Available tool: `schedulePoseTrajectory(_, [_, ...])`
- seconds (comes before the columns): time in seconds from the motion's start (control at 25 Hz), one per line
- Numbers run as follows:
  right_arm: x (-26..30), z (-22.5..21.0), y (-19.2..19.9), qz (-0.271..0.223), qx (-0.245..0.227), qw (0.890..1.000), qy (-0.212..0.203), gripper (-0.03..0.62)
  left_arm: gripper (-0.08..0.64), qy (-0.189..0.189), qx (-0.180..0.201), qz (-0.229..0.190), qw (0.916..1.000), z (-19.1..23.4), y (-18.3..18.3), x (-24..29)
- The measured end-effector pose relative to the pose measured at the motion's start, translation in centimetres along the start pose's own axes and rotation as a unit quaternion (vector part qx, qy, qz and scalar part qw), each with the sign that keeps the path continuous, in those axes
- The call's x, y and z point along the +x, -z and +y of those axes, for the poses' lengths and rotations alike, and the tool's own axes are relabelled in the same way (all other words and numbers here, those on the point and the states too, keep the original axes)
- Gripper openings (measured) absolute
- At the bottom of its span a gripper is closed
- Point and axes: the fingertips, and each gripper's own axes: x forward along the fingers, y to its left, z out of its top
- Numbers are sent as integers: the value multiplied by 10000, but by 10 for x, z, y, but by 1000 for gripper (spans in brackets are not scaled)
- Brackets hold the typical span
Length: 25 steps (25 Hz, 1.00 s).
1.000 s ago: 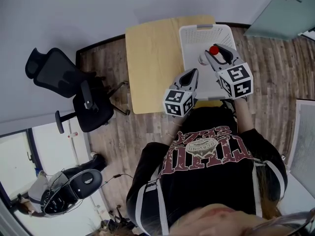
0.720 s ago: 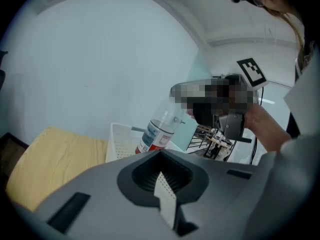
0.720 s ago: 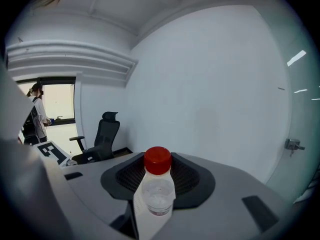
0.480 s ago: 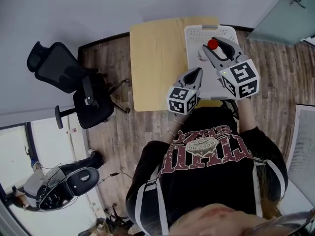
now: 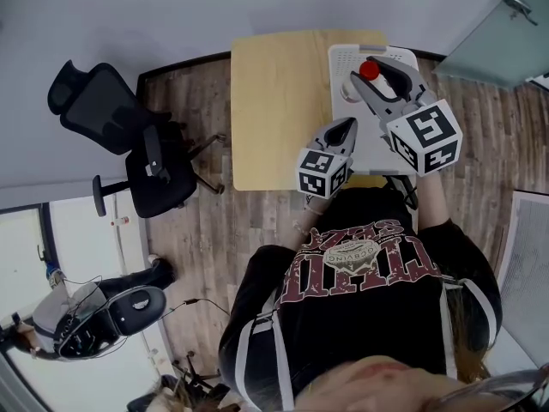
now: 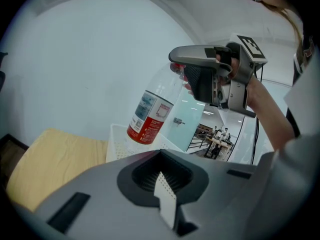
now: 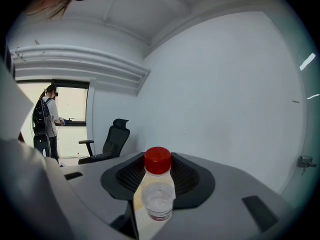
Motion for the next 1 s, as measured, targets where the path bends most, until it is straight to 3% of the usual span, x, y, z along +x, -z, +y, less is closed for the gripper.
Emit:
schedulePoseTrajectory(0.48, [12, 23, -29, -315, -59, 9985, -444, 166, 48, -90, 31, -111, 9999, -1, -1, 0])
schedulePoseTrajectory(1.0, [48, 54, -20, -167, -28, 9955, -936, 166, 48, -123, 169, -243, 9995, -4, -2, -2])
